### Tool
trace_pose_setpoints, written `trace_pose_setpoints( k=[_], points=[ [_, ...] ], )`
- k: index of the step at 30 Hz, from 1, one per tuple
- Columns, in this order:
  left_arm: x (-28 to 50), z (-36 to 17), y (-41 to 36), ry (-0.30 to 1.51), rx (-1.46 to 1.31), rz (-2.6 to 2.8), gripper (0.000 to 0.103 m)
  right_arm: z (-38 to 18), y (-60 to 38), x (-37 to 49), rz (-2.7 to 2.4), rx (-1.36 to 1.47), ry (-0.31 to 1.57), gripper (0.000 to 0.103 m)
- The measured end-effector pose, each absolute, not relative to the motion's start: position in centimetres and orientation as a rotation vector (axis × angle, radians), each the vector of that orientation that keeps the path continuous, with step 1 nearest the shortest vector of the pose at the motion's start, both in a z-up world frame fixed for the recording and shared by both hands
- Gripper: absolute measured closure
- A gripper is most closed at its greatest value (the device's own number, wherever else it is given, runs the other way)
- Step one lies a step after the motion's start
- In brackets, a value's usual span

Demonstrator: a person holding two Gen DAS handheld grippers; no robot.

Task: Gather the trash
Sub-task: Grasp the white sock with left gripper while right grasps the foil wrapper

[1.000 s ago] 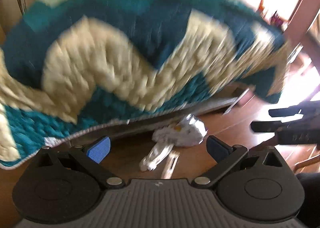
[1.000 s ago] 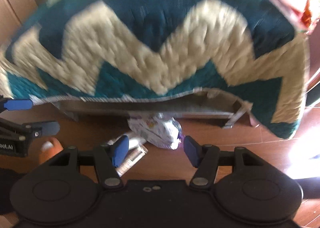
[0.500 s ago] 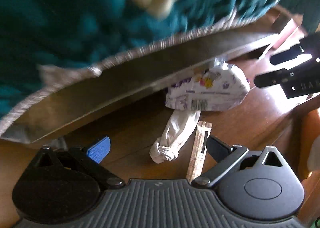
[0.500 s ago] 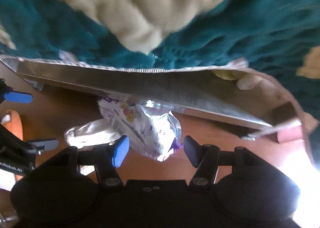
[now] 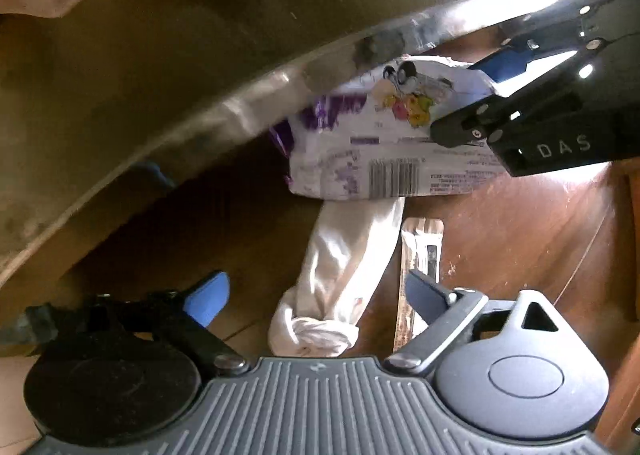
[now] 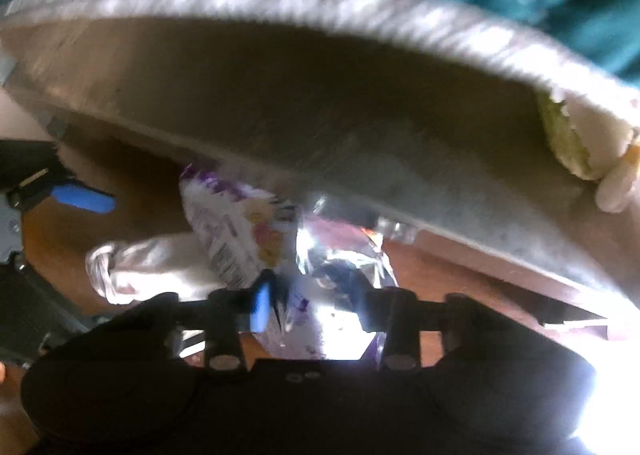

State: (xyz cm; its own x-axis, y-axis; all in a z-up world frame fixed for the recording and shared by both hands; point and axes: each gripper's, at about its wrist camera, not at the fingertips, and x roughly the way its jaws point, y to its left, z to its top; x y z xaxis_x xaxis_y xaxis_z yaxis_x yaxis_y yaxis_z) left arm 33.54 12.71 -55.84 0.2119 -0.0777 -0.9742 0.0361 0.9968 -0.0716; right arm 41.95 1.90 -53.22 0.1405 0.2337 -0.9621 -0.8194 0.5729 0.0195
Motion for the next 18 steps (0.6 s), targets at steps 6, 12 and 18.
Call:
trace_pose_setpoints(
  k=[6,12,18],
  points=[
    [32.9,-56.6,12.1,1.371,-0.017,-0.108,0.041,-53.7,1.2,39.8,0.853,-0.646,1.276,0.1],
    [32.5,-56.3,11.5,1.41,-0.038,-0.125,0.076,-53.2,-0.7,37.8,0.828,-0.615,1.37,0.103],
    [31.7,-54.7,10.5,1.446,-0.044,-0.153,0.082,-50.3,-2.7,36.5,0.766,-0.59,1.467,0.103]
  ],
)
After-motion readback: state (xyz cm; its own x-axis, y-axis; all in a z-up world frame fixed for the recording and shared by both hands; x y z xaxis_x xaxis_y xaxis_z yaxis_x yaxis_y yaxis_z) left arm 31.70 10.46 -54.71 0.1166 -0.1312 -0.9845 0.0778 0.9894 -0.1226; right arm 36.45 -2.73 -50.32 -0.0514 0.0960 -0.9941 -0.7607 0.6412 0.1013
